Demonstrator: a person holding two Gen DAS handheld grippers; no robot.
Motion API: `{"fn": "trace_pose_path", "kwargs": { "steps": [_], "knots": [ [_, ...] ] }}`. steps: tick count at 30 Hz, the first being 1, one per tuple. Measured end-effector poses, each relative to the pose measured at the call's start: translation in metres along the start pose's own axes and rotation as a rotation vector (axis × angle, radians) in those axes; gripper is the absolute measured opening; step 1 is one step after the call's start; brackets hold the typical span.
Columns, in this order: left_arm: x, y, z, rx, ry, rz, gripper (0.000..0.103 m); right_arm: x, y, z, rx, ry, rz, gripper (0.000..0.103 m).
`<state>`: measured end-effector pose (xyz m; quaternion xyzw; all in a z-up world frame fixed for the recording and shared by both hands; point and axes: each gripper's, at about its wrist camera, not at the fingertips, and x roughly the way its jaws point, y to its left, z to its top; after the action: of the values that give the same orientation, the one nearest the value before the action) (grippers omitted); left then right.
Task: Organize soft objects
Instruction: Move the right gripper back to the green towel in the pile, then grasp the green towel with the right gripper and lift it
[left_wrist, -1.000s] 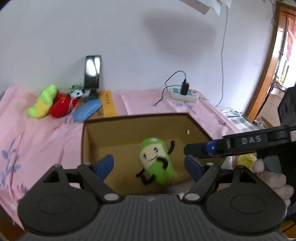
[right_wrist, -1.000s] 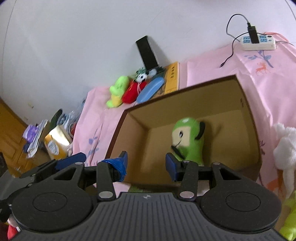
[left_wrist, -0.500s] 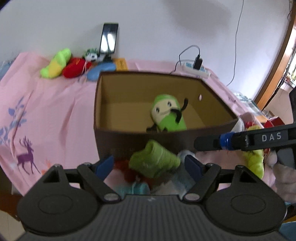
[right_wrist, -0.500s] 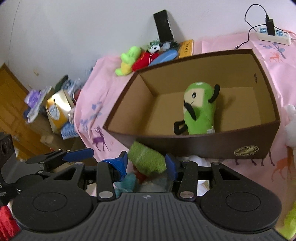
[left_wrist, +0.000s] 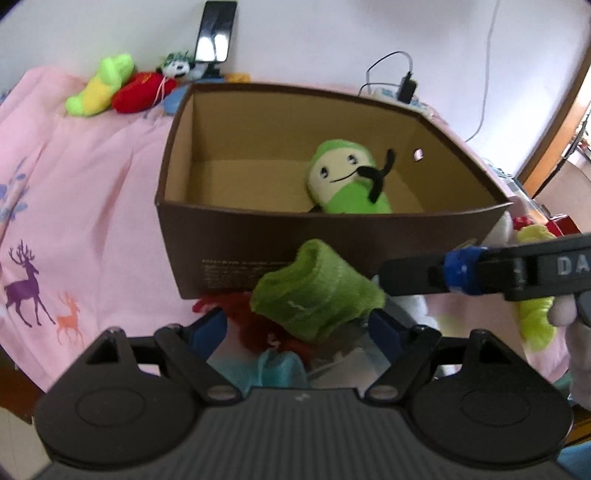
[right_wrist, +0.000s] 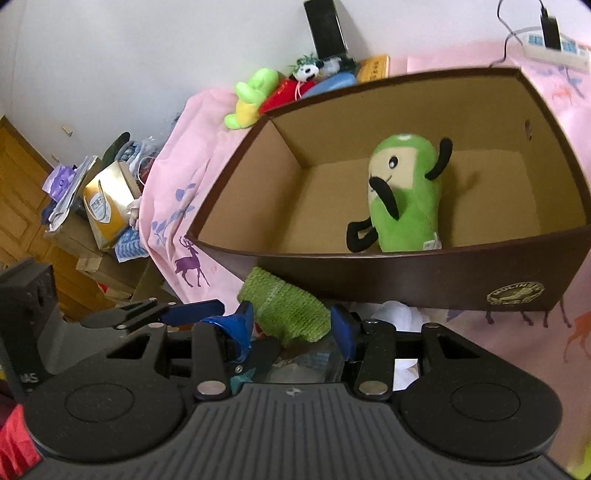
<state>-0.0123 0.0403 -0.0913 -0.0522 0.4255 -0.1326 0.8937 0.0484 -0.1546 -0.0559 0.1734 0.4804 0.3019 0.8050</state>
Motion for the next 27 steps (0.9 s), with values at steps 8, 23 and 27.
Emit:
{"fn": "trace_pose_path", "kwargs": {
  "steps": [8, 23, 27],
  "knots": [
    [0.015, 0.004, 0.010, -0.021, 0.004, -0.025, 0.066, 0.019, -0.012, 0.010, 0.086, 0.042, 0.052, 0.032],
    [0.011, -0.015, 0.014, 0.039, -0.039, -0.053, 0.017, 0.032, -0.011, 0.014, 0.080, 0.068, 0.123, 0.025],
    [-0.002, -0.022, 0.015, 0.054, -0.076, -0.066, 0.015, 0.020, -0.007, 0.014, 0.053, 0.027, 0.130, 0.016]
  ]
}}
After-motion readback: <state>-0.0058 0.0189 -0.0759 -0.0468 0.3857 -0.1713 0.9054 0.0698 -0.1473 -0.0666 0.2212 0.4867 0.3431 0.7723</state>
